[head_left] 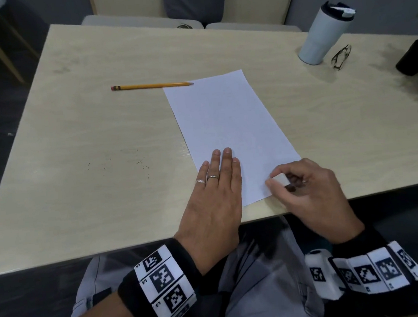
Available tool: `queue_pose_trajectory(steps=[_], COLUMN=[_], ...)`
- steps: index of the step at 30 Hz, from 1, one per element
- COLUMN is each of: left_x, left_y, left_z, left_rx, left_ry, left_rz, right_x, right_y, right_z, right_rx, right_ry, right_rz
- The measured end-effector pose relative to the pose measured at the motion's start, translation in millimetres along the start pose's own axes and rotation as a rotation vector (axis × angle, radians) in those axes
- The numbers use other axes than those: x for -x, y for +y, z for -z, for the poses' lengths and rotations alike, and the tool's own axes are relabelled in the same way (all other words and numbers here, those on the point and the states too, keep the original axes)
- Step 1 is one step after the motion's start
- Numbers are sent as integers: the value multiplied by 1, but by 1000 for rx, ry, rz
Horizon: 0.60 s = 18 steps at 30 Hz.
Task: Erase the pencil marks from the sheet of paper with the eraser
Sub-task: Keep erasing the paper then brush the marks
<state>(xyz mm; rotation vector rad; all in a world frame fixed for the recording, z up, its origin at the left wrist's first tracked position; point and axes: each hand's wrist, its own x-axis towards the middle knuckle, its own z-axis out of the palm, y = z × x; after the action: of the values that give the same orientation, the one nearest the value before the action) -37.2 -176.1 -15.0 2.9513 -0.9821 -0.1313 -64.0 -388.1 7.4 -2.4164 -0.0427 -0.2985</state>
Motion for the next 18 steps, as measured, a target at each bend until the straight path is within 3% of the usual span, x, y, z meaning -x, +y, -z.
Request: queue_pose_trajectory(steps=[2,7,9,12,18], left_x=[1,1,0,0,-1], left_y=[0,2,3,2,3], left_z=[0,0,0,-1,0], left_rx=[-14,4,4,-6,-8], left_ry=[10,13,17,20,16], left_rz=[-2,15,16,14,11], right_x=[2,-11,-12,-4,-3], right_y=[-7,20,13,-8,1], right_z=[-12,10,13,-10,-11], right_rx=[14,34,27,18,-5], right_ry=[-73,7,20,-74,-57], right_rz=[105,-40,-18,108,44])
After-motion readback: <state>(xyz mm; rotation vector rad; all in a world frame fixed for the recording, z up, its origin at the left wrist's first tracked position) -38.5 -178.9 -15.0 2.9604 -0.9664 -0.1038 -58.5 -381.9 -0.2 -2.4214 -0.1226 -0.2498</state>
